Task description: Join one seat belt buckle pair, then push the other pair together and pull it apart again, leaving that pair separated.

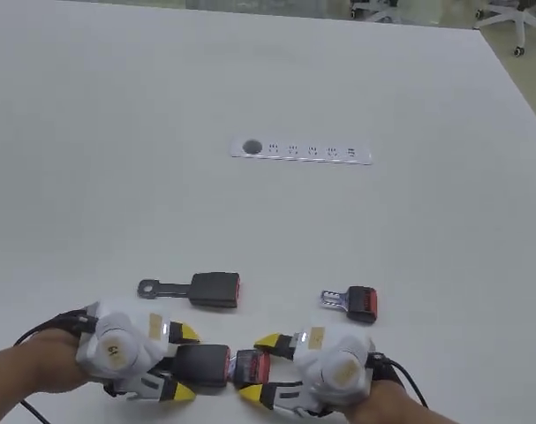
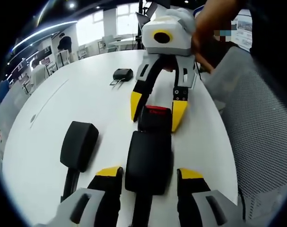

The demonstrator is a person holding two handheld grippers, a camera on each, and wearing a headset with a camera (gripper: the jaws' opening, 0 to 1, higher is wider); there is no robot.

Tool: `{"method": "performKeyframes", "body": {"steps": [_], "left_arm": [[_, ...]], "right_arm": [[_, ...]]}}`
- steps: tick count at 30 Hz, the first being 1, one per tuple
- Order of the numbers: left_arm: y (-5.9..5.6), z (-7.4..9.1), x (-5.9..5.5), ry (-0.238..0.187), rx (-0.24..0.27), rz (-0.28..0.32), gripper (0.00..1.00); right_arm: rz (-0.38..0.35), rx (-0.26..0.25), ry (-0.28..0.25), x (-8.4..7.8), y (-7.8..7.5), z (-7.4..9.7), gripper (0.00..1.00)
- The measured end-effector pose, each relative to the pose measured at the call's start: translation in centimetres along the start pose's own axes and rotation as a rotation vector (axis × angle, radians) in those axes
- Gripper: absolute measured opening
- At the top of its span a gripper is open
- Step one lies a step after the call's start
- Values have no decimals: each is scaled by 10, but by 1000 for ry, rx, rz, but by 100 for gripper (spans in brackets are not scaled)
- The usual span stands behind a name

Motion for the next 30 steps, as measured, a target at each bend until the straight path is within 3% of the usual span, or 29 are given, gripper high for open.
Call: {"method": "performKeyframes", "body": {"steps": [4, 6, 7, 8, 9, 12, 15, 18, 20, 26, 30], "left_arm": [[1, 6, 0, 0, 8, 66, 63], [3, 12, 3, -40, 26, 91, 72], [5, 15, 5, -63, 40, 124, 74], [7, 19, 6, -73, 53, 145, 75], [8, 22, 7, -79, 60, 145, 77], [11, 29, 12, -103, 83, 152, 82], [16, 35, 16, -120, 101, 155, 84], [22, 41, 24, -141, 108, 165, 85], [26, 44, 29, -153, 116, 160, 87], [46, 48, 38, -160, 146, 143, 88], [57, 48, 42, -161, 152, 145, 88]], "right_arm": [[-137, 9, 1, 4, -2, 4, 57], [-116, -20, -19, 6, -6, 11, 60], [-97, -62, -32, 6, -10, 16, 64], [-111, -64, -40, 6, -11, 19, 69], [-126, -55, -61, 7, -10, 23, 71], [-83, -90, -91, 9, -15, 35, 73], [-80, -135, -123, 12, -24, 48, 84], [-116, -183, -98, 8, -36, 63, 85], [-122, -185, -94, 4, -42, 69, 85], [-101, -244, -71, -13, -67, 95, 84], [-87, -229, -20, -26, -81, 106, 82]]}}
Point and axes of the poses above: the centre of the closed fingertips' face, and the gripper's own axes: z roughly backward along the fingers, y roughly to its left, x roughly out of its top, the point moved 6 cm from there along z, roughly backward along the fingers, and after that the axes turned 7 degrees about y, right-handed, at the moved point
